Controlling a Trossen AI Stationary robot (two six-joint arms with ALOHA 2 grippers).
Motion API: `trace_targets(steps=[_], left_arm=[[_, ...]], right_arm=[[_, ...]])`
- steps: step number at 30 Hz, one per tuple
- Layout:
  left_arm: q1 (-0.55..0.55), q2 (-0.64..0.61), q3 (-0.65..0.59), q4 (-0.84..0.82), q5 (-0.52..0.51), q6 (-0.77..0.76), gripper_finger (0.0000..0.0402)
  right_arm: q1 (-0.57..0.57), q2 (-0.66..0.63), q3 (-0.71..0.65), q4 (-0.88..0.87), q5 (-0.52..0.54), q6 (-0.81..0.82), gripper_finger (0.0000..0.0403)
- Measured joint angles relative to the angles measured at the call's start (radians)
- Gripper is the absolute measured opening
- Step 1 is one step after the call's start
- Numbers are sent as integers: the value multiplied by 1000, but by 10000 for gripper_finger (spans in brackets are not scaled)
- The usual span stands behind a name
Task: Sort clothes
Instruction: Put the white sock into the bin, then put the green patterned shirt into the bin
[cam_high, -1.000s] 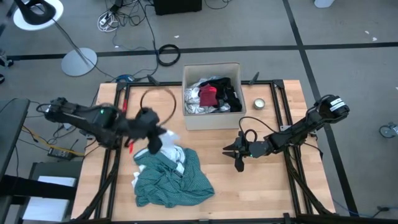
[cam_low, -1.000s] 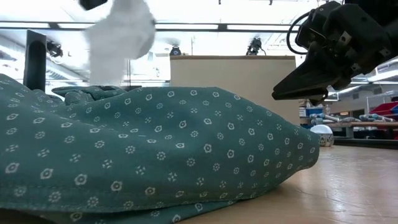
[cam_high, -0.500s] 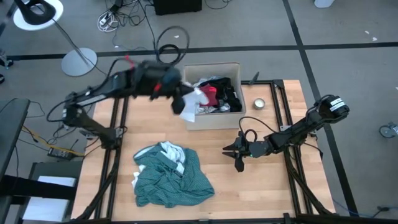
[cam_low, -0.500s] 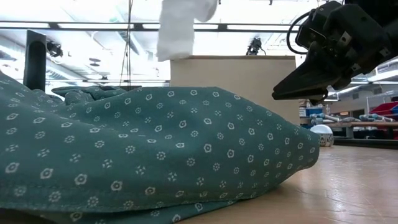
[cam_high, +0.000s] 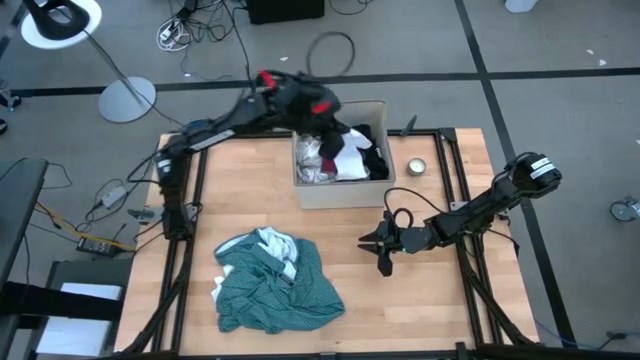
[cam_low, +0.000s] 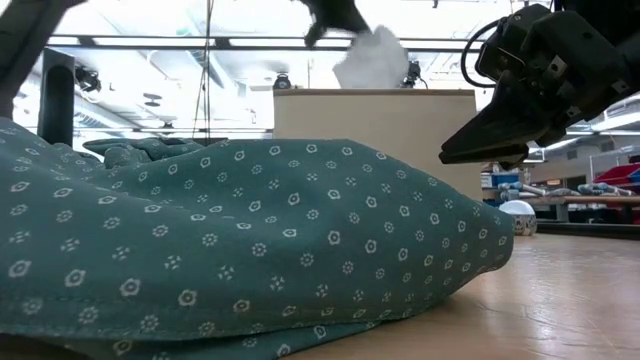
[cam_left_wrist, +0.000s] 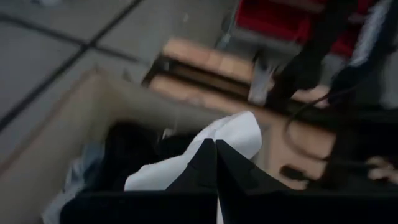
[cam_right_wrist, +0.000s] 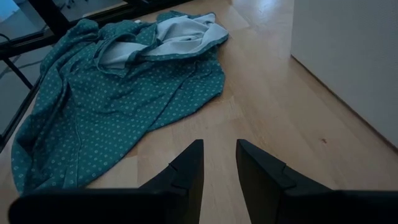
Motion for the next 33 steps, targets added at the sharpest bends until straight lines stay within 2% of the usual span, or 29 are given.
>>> trace_targets(steps=[9,13,17,23,26,29,33], left_arm=[[13,223,-34,31,2,-1,10],[13,312,-34,37,8,-2,39],[20,375,-32,44,74,-19,85],[33,401,-31,44,103,-65,133],[41,392,-4,-5,129,-80,136],[44,372,58,-107,175,-28,137],[35,331,165,-225,165,26,137]], right_arm=[[0,0,0,-5,-1,0,96],[0,0,0,-7,-5,0,96],[0,0,0,-7,-6,0,96],[0,0,0,-8,-6,0,96],[0,0,0,-7,-6,0,96],[0,0,0,-9,-6,0,96],[0,0,0,-7,-6,0,96]])
